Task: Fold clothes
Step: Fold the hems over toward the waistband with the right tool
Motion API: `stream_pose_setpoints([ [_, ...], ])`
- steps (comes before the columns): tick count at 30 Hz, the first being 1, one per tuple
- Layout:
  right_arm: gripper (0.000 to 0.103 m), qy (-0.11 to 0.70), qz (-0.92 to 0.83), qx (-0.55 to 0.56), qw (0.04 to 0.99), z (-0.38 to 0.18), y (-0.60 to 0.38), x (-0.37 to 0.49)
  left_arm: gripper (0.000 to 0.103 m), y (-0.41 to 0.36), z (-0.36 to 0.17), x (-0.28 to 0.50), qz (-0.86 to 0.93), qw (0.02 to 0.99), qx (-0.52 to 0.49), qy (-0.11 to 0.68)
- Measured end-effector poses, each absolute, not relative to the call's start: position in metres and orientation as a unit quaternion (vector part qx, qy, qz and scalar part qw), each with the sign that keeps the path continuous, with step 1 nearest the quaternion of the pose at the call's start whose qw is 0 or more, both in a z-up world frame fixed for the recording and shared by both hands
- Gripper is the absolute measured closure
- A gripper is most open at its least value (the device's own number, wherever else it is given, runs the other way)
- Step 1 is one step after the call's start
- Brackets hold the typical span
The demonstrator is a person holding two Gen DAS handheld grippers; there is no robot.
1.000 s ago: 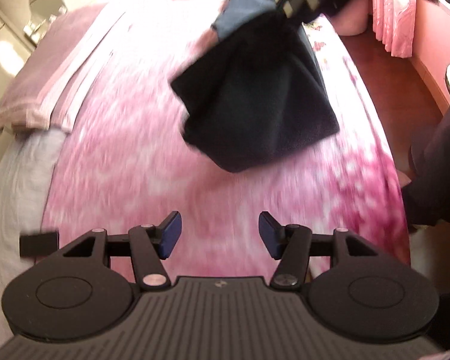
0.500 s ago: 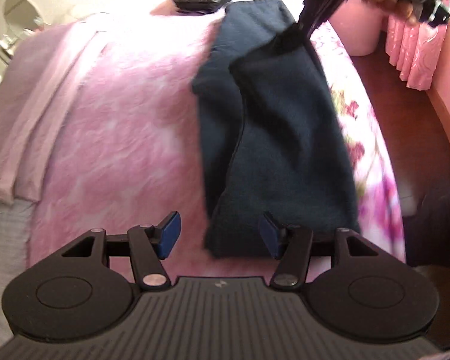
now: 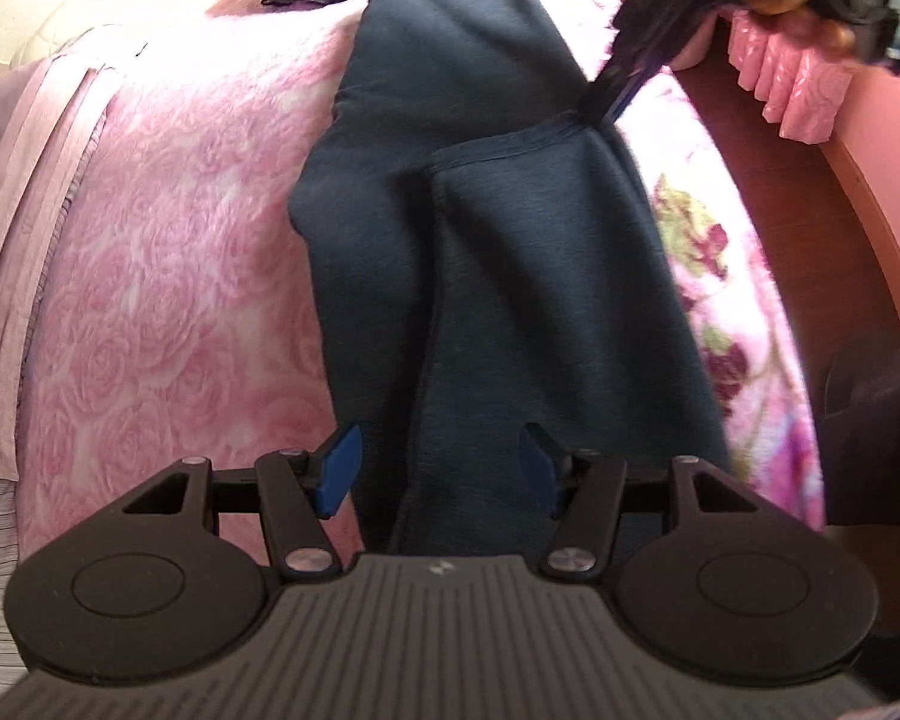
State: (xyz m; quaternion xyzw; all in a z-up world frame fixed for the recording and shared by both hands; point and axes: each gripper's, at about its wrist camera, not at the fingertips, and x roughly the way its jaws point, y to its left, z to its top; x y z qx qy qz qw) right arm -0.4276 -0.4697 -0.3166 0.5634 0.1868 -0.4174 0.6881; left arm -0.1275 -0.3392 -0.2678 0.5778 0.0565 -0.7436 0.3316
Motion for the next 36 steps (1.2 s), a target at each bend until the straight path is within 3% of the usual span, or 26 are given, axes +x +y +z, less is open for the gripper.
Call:
stream_pose_setpoints([
  [6, 0.069, 0.148, -0.475, 0.549, 0.672, -0.286, -0.431, -0.412, 0.049, -0.359, -0.282, -0.113, -0.76, 0.308, 0.568, 0.066],
  [16, 0.068, 0.147, -0.517, 0.564, 0.627, -0.316, -0.436, -0.375, 0.049, -0.365, -0.296, -0.106, -0.779, 0.266, 0.564, 0.066],
  [17, 0.075, 0.142, -0.521, 0.563, 0.625, -0.312, -0.433, -0.38, 0.049, -0.365, -0.295, -0.106, -0.78, 0.265, 0.563, 0.066],
  [18, 0.101, 0.137, -0.526, 0.563, 0.623, -0.308, -0.43, -0.384, 0.049, -0.364, -0.295, -0.106, -0.781, 0.264, 0.562, 0.066],
  [36, 0.101, 0.148, -0.525, 0.573, 0.611, -0.319, -0.415, -0.419, 0.049, -0.36, -0.295, -0.104, -0.774, 0.26, 0.573, 0.066],
])
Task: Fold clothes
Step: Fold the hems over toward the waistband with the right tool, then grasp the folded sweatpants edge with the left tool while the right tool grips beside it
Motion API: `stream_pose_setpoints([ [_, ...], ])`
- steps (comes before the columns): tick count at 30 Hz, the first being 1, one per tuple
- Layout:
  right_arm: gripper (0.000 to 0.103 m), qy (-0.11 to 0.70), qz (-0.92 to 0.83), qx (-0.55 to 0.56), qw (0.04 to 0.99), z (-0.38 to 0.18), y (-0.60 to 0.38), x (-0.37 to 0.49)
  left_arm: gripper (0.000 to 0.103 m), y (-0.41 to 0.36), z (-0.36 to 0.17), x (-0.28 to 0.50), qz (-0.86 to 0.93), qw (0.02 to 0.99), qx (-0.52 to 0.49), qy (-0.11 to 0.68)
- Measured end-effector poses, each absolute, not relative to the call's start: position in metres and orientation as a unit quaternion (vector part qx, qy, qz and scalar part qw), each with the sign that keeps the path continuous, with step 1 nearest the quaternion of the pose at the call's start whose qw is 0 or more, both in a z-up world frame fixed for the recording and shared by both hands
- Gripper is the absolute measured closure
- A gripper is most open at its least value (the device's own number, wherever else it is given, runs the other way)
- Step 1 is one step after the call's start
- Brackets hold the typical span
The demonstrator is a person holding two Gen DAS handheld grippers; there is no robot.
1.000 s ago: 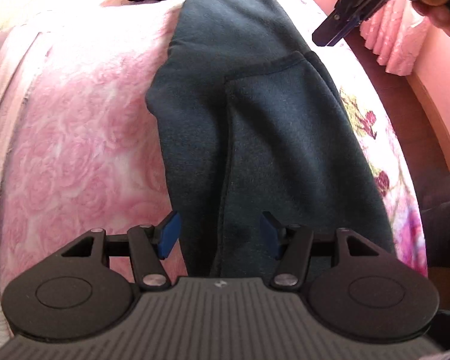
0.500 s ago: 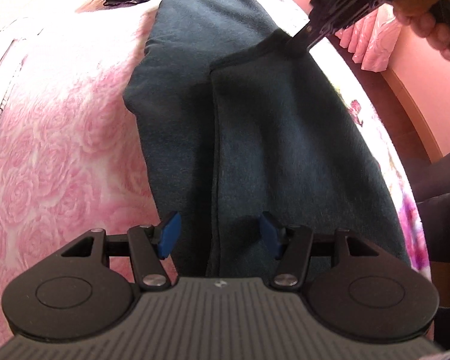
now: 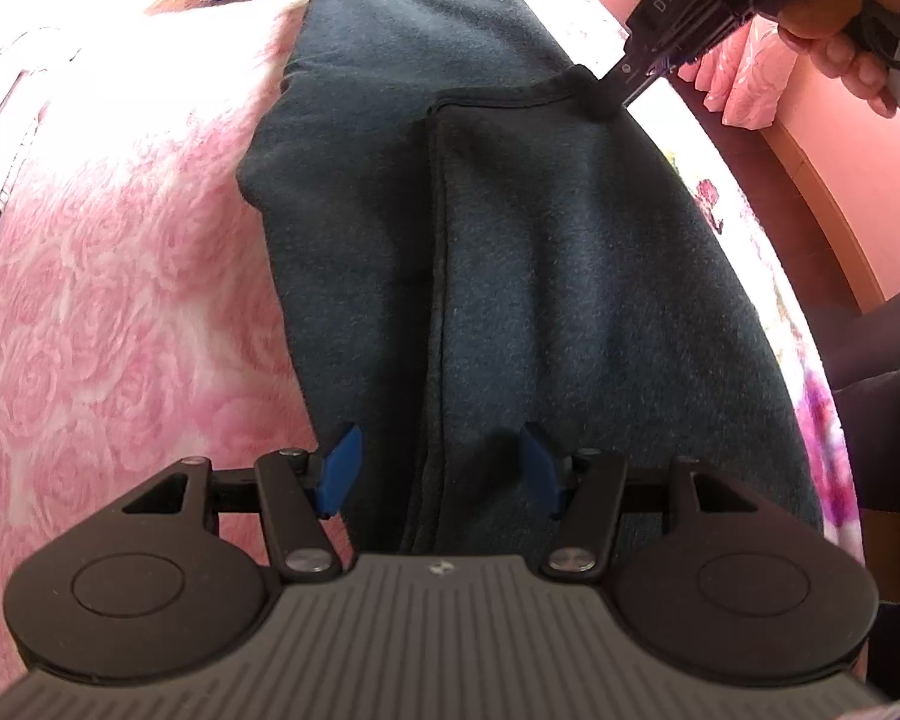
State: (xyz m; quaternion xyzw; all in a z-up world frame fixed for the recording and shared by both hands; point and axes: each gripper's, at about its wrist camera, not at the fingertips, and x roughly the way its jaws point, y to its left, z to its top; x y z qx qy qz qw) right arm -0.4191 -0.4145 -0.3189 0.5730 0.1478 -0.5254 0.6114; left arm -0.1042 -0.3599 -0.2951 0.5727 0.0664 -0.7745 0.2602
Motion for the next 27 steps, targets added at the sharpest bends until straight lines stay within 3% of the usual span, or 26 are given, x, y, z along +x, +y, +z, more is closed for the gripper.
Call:
stream_pose_setpoints([
  [2, 0.1, 0.157, -0.529, 0.564, 0.614, -0.311, -0.412, -0.419, 0.049, -0.356, -0.288, -0.097, -0.776, 0.262, 0.571, 0.058],
  [3, 0.089, 0.162, -0.534, 0.556, 0.616, -0.305, -0.41, -0.418, 0.049, -0.354, -0.284, -0.092, -0.777, 0.262, 0.57, 0.052],
  [4, 0.07, 0.168, -0.542, 0.546, 0.616, -0.299, -0.407, -0.416, 0.049, -0.35, -0.28, -0.086, -0.778, 0.261, 0.57, 0.044],
  [6, 0.049, 0.177, -0.552, 0.529, 0.62, -0.285, -0.396, -0.411, 0.049, -0.34, -0.271, -0.071, -0.78, 0.257, 0.57, 0.021],
  [10, 0.049, 0.227, -0.54, 0.475, 0.657, -0.26, -0.368, -0.372, 0.049, -0.305, -0.267, -0.039, -0.784, 0.219, 0.573, -0.093],
  [17, 0.048, 0.367, -0.409, 0.287, 0.785, -0.245, -0.289, -0.244, 0.049, -0.243, -0.302, -0.006, -0.774, 0.068, 0.547, -0.312],
  [22, 0.036, 0.433, -0.352, 0.177, 0.81, -0.268, -0.244, -0.179, 0.049, -0.232, -0.338, -0.005, -0.758, 0.019, 0.514, -0.401],
  [27, 0.036, 0.466, -0.368, 0.086, 0.8, -0.288, -0.227, -0.143, 0.055, -0.244, -0.365, -0.007, -0.745, 0.011, 0.51, -0.43],
])
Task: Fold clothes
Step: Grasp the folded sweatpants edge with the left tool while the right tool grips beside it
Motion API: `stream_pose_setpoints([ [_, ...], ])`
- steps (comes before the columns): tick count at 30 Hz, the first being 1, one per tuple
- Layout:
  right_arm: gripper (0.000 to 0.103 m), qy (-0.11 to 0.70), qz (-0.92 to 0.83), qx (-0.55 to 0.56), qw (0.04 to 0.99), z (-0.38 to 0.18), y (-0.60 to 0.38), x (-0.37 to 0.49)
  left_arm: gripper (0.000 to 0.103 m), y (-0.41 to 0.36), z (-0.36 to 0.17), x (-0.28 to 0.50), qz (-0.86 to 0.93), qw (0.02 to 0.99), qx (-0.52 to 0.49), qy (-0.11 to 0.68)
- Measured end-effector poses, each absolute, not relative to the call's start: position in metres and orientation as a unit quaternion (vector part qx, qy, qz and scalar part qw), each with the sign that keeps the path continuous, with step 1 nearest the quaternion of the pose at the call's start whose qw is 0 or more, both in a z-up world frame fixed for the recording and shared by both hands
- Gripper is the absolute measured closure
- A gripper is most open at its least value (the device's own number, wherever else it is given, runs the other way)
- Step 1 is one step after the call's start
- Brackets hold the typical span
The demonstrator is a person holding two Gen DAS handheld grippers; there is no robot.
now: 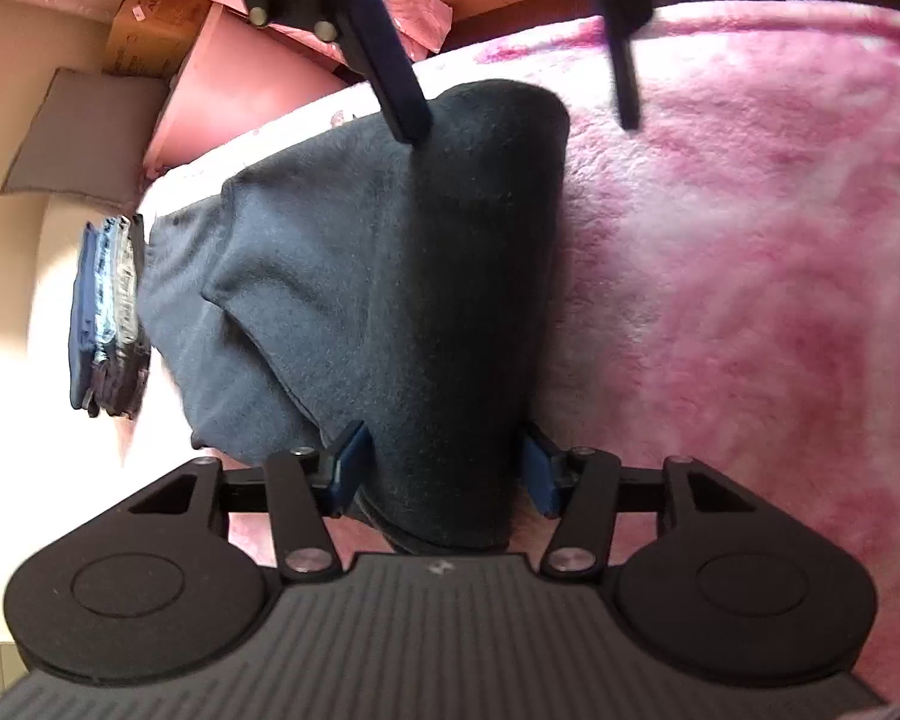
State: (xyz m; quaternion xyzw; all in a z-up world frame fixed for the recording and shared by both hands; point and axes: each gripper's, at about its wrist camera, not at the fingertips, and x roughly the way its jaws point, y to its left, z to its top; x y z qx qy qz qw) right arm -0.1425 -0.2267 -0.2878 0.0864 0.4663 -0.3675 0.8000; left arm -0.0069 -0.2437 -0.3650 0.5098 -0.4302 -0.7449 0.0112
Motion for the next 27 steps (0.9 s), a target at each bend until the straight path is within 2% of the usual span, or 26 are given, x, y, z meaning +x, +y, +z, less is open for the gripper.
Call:
stream_pose_setpoints([
  [2, 0.036, 0.485, -0.374, 0.045, 0.79, -0.299, -0.224, -0.129, 0.066, -0.245, -0.365, -0.007, -0.75, 0.01, 0.512, -0.418],
  [6, 0.036, 0.537, -0.375, -0.035, 0.755, -0.327, -0.217, -0.117, 0.07, -0.247, -0.36, -0.008, -0.759, 0.018, 0.512, -0.401],
  [7, 0.036, 0.54, -0.381, -0.047, 0.749, -0.33, -0.215, -0.12, 0.068, -0.247, -0.36, -0.009, -0.759, 0.018, 0.511, -0.403],
  [9, 0.036, 0.529, -0.403, -0.038, 0.746, -0.329, -0.216, -0.131, 0.057, -0.246, -0.364, -0.008, -0.753, 0.015, 0.506, -0.421],
  [10, 0.046, 0.525, -0.411, -0.034, 0.744, -0.328, -0.217, -0.136, 0.051, -0.246, -0.367, -0.007, -0.748, 0.012, 0.503, -0.431],
  [11, 0.055, 0.524, -0.411, -0.029, 0.745, -0.327, -0.218, -0.142, 0.051, -0.246, -0.37, -0.007, -0.744, 0.009, 0.501, -0.442],
  [12, 0.057, 0.522, -0.406, -0.025, 0.75, -0.326, -0.218, -0.146, 0.052, -0.246, -0.373, -0.007, -0.74, 0.007, 0.501, -0.449],
  [13, 0.061, 0.52, -0.4, -0.026, 0.754, -0.323, -0.218, -0.148, 0.056, -0.248, -0.373, -0.009, -0.74, 0.005, 0.505, -0.444],
  [17, 0.061, 0.528, -0.386, -0.046, 0.755, -0.32, -0.214, -0.142, 0.073, -0.251, -0.364, -0.016, -0.748, 0.016, 0.524, -0.407],
  [18, 0.06, 0.53, -0.385, -0.051, 0.753, -0.321, -0.213, -0.138, 0.074, -0.251, -0.362, -0.017, -0.75, 0.02, 0.527, -0.399],
  [19, 0.048, 0.529, -0.385, -0.056, 0.754, -0.321, -0.211, -0.135, 0.075, -0.252, -0.359, -0.018, -0.753, 0.025, 0.529, -0.389],
  [20, 0.03, 0.522, -0.385, -0.057, 0.759, -0.321, -0.207, -0.134, 0.076, -0.253, -0.357, -0.018, -0.757, 0.03, 0.531, -0.379],
  [21, 0.026, 0.514, -0.384, -0.06, 0.765, -0.321, -0.203, -0.132, 0.076, -0.255, -0.354, -0.018, -0.762, 0.034, 0.532, -0.368],
  [27, 0.026, 0.503, -0.396, -0.078, 0.764, -0.338, -0.209, -0.119, 0.079, -0.261, -0.342, -0.018, -0.783, 0.051, 0.531, -0.319],
])
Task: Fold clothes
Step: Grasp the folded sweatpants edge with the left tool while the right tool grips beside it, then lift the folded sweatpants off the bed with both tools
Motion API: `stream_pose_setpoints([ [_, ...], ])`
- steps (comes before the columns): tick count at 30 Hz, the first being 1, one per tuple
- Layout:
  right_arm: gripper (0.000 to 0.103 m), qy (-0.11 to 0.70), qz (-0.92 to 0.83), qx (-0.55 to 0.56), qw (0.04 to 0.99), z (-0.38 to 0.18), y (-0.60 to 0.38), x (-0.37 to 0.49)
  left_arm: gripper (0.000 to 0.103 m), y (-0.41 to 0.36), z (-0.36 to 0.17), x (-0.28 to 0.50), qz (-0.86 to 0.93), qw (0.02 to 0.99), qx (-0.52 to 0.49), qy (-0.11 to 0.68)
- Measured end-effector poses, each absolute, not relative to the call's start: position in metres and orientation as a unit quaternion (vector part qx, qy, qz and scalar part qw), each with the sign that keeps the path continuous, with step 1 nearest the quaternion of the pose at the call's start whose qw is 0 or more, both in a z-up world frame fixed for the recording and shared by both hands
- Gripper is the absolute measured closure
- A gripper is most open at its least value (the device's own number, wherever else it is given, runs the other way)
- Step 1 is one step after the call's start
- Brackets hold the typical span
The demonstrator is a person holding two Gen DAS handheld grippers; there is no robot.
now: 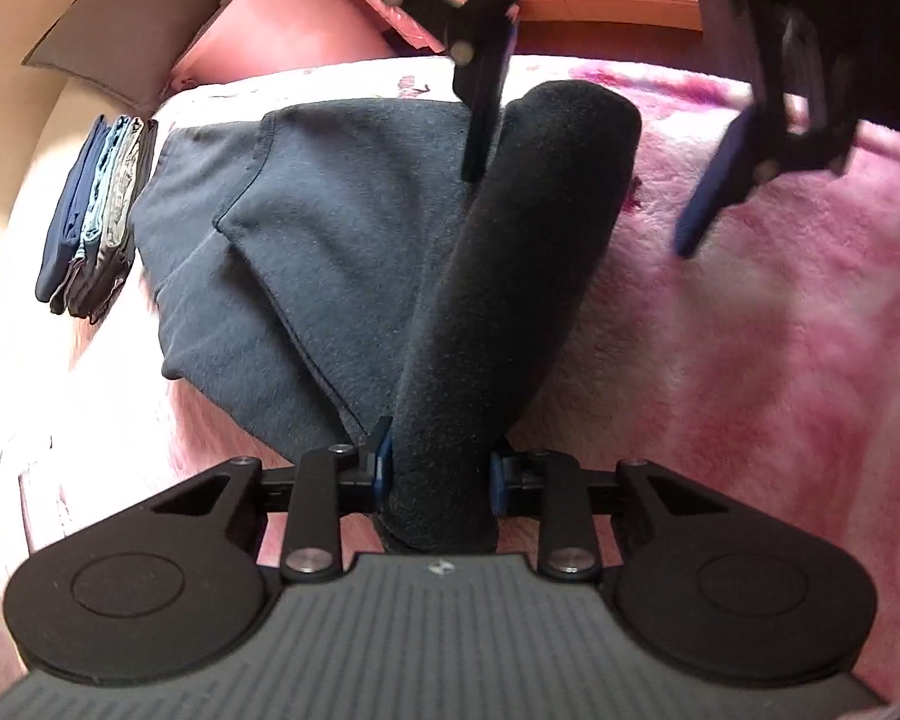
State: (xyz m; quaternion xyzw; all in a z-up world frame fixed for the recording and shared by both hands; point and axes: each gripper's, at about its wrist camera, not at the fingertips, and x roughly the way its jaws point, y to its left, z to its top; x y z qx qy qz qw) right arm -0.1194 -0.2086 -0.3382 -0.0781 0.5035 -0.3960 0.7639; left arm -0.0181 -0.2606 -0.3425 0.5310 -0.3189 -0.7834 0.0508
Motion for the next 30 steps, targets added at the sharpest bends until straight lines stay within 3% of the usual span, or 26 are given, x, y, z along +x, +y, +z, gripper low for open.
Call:
stream_pose_setpoints([
  [1, 0.029, 0.509, -0.403, -0.079, 0.756, -0.341, -0.212, -0.12, 0.079, -0.26, -0.341, -0.017, -0.783, 0.05, 0.531, -0.321],
  [3, 0.059, 0.516, -0.413, -0.073, 0.747, -0.344, -0.219, -0.126, 0.081, -0.258, -0.338, -0.015, -0.781, 0.046, 0.531, -0.325],
  [5, 0.077, 0.5, -0.414, -0.047, 0.759, -0.33, -0.222, -0.137, 0.082, -0.256, -0.328, -0.015, -0.783, 0.045, 0.532, -0.32],
  [19, 0.08, 0.442, -0.325, 0.077, 0.833, -0.176, -0.191, -0.17, 0.083, -0.214, -0.199, -0.01, -0.793, 0.053, 0.567, -0.218],
  [26, 0.08, 0.371, -0.347, 0.198, 0.838, -0.123, -0.252, -0.232, 0.081, -0.282, -0.146, -0.069, -0.784, 0.0, 0.6, -0.159],
  [30, 0.08, 0.33, -0.359, 0.236, 0.84, -0.104, -0.306, -0.282, 0.078, -0.336, -0.125, -0.117, -0.782, -0.009, 0.601, -0.162],
])
